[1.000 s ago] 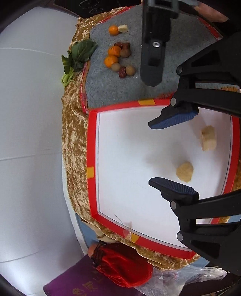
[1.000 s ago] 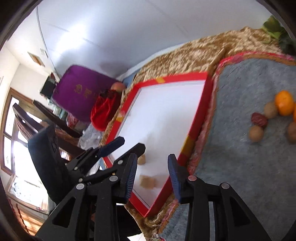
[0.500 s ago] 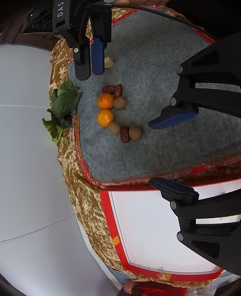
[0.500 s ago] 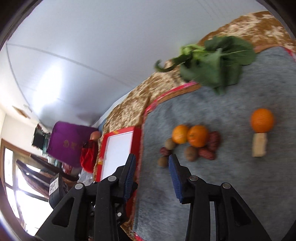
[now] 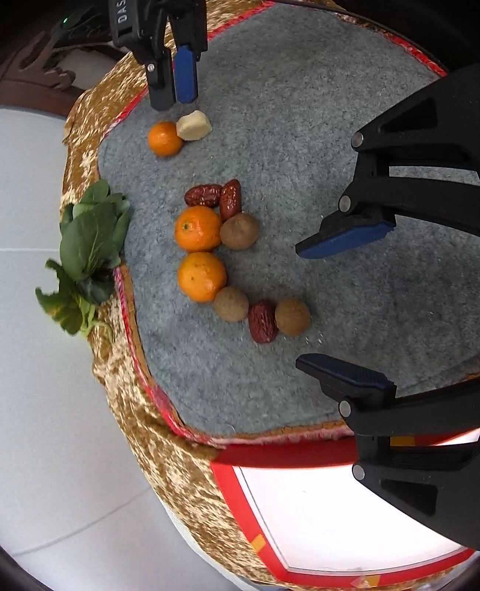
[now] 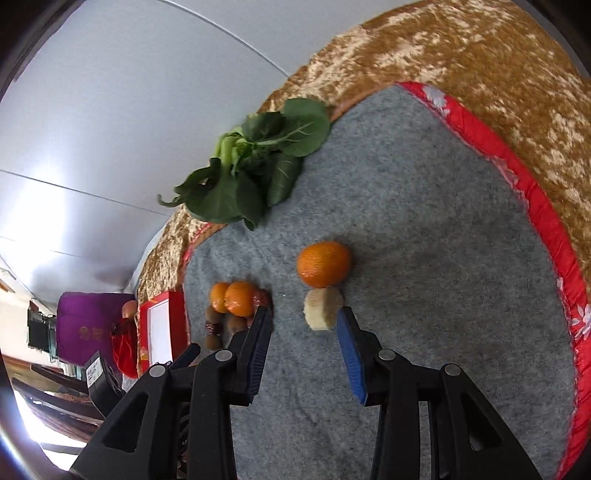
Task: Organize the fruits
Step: 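Grasp brown round fruit with left tool while right tool grasps pale pastry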
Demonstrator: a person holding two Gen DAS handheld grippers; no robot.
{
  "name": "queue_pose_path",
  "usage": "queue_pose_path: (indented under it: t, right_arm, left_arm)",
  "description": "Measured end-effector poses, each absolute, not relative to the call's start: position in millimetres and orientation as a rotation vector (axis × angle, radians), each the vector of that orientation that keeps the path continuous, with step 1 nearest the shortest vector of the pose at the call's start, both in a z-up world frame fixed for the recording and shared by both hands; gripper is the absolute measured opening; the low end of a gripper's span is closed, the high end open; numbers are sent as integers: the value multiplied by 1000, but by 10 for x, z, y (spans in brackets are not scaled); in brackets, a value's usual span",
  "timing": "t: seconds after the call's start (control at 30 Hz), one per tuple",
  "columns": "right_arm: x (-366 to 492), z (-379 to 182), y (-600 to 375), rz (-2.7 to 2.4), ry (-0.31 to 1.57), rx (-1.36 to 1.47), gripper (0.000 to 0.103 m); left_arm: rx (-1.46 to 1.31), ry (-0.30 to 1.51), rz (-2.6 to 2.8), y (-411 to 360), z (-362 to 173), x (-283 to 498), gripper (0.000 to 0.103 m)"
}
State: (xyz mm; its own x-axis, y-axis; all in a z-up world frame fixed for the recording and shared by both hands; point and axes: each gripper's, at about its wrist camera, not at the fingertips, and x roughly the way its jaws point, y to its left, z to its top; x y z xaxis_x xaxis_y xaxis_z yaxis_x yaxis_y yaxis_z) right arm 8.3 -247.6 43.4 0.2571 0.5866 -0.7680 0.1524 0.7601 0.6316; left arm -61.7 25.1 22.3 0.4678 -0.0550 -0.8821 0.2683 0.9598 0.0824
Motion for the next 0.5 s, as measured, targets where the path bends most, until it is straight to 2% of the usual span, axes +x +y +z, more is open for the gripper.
queue_pose_path:
  t: [0.1, 0.27, 0.33, 0.37, 0.5]
  right_arm:
    - [100, 380, -2445, 318, 1313, 671, 39]
    - [170, 257, -2281, 265, 1338, 623, 39]
    - [187, 234, -2242, 251, 1333, 611, 36]
    - [193, 231, -2220, 247, 1333, 597, 36]
    - [192, 233, -2097, 207, 1337, 502, 20]
  left_arm:
    - [220, 1062, -216, 253, 219, -591, 47]
    - [201, 1076, -241, 309, 171, -513, 31]
    - [193, 1087, -249, 331, 147, -491, 22]
    - [194, 1090, -250, 337, 139, -490, 21]
    - [184, 1089, -263, 357, 137, -502, 20]
